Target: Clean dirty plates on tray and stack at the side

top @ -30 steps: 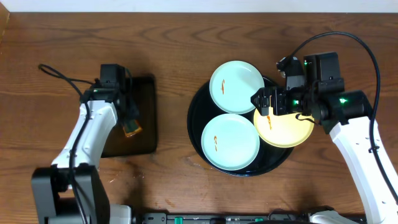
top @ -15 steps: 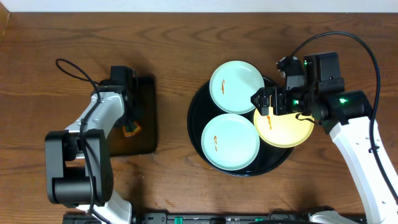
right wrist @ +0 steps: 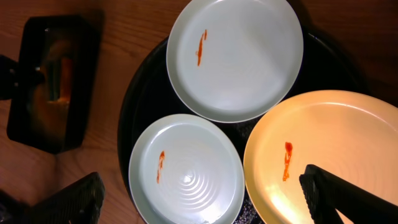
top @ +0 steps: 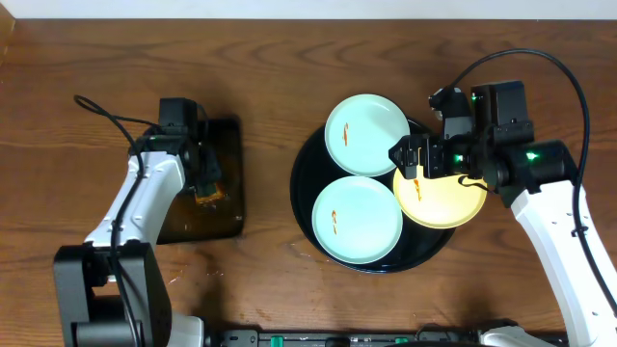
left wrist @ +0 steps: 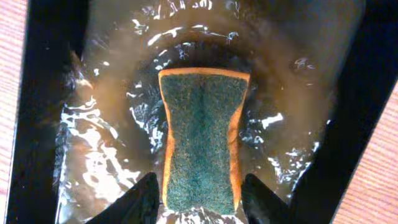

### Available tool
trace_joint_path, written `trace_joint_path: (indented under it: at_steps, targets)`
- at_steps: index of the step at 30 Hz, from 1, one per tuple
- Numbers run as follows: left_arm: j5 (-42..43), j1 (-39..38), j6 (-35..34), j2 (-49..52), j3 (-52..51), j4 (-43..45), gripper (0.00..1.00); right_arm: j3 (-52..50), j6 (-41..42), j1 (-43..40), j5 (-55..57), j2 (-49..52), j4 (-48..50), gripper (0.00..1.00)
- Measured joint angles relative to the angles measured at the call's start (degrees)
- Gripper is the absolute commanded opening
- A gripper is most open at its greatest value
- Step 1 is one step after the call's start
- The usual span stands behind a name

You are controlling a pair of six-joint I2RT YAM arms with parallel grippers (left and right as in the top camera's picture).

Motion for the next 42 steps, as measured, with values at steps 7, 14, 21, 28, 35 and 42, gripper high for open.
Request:
trace_joint_path:
  at_steps: [7,14,21,28,35,42]
  targets:
    - [0.1,0.0,0.0,2.8,-0.1,0.0,0.46,0.0,0.0,0.0,0.0,0.0,-0.7,0.99]
    - [0.8,0.0,0.0,7.2,-1.5,1.5,0.22,0.0,0.0,0.0,0.0,0.0,-1.5,0.99]
    - [1.1,0.0,-0.5,7.8,-1.5,2.3,0.07,0.0,0.0,0.0,0.0,0.0,-1.7,0.99]
    - [1.1,0.0,-0.5,7.4,-1.5,1.9,0.08,0.0,0.0,0.0,0.0,0.0,-1.6,0.99]
    - [1.3,0.0,-0.5,0.2,-1.8,-0.9,0.07,0.0,0.0,0.0,1.0,0.2,-1.2,0.99]
    - [2.2,0.0,-0.4,-7.8,-1.8,-2.2,0.07,0.1,1.4,0.0,3.6,4.1,3.1,0.73]
